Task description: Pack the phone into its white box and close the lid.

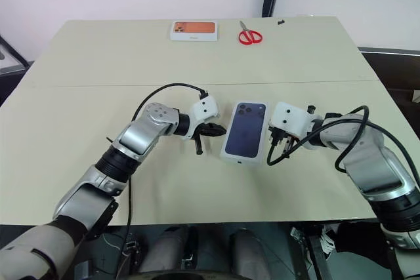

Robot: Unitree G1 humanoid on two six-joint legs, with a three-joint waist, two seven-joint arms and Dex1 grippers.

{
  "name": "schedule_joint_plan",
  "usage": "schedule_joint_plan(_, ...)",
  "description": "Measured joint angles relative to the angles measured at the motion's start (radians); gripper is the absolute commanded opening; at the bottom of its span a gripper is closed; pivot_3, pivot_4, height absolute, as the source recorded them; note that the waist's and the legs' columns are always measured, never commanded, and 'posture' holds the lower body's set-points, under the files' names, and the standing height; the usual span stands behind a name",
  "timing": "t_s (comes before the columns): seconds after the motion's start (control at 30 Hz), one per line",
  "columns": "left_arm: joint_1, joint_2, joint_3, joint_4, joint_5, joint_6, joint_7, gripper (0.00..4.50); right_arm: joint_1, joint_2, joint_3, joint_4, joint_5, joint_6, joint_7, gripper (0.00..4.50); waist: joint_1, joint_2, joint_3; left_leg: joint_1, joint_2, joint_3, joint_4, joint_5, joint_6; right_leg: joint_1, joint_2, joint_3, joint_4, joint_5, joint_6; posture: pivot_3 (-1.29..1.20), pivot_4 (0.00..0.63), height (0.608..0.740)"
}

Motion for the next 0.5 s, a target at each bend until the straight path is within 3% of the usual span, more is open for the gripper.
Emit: schedule_joint_plan(0.5,0.000,-0.056,0.041,0.034,0.005,-0.015,0.063,0.00,0.000,0.013,0.008,0.000,-0.010,0.024,-0.019,0.06,0.000,0.000,0.000,0.000,0.000,0.000,0.000,0.000,0.000,0.000,0.000,0.000,0.000,0.000,0.000,0.00,0.150,0.740)
